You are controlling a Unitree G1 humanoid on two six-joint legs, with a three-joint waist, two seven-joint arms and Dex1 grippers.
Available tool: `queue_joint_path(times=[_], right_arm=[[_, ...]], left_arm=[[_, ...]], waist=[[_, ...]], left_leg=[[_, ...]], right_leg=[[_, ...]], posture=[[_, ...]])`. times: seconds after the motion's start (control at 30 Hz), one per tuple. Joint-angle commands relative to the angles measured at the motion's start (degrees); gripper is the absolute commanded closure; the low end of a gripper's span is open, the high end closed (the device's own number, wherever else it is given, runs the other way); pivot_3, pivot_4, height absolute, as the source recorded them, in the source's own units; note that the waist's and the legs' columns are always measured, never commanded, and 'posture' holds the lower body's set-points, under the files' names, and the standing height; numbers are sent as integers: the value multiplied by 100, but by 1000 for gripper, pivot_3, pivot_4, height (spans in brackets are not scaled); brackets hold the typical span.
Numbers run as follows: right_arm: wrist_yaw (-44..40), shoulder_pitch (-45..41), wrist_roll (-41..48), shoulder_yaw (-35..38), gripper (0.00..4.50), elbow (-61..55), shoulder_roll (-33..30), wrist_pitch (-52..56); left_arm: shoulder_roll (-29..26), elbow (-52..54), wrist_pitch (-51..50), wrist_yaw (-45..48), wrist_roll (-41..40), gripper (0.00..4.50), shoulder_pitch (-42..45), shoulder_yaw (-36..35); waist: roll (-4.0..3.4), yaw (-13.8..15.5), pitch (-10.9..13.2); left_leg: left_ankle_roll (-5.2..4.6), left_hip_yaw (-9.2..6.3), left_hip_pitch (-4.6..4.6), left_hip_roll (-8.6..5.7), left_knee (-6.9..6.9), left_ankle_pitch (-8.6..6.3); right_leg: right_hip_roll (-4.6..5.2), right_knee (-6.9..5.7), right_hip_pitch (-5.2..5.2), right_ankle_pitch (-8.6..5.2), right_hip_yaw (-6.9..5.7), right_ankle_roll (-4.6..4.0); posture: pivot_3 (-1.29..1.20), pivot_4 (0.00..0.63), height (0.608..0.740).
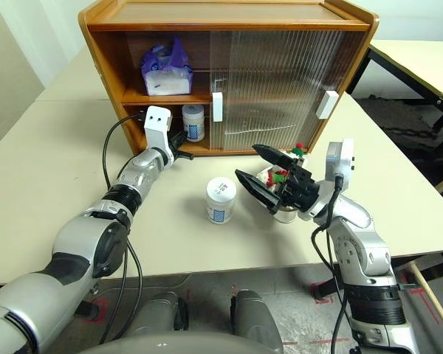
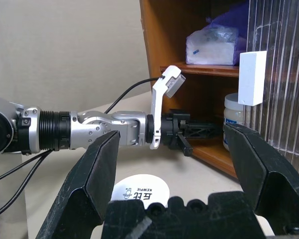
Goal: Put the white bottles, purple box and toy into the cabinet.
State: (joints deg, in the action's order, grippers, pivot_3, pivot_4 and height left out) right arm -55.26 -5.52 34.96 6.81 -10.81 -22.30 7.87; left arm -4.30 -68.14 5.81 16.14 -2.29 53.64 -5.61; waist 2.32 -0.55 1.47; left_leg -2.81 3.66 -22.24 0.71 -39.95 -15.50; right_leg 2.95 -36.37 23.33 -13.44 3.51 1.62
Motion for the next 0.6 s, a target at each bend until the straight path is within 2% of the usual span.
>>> queue_joint_path(times=[0.03, 0.6], right_arm=[[-10, -27, -48, -54, 0, 63, 3, -78], [144, 11, -29, -11, 0, -169, -13, 10]], left_arm=[[-102, 56, 76, -91, 12, 4452, -33, -32], [-109, -338, 58, -400, 92, 4452, 397, -19]], waist=[[0, -2, 0], [0, -11, 0]], left_leg=[[1, 0, 1, 0, 0, 0], [1, 3, 1, 0, -1, -1]], right_leg=[[0, 0, 0, 0, 0, 0], [1, 2, 0, 3, 0, 4]], posture=[[5, 0, 740], [-36, 0, 740]])
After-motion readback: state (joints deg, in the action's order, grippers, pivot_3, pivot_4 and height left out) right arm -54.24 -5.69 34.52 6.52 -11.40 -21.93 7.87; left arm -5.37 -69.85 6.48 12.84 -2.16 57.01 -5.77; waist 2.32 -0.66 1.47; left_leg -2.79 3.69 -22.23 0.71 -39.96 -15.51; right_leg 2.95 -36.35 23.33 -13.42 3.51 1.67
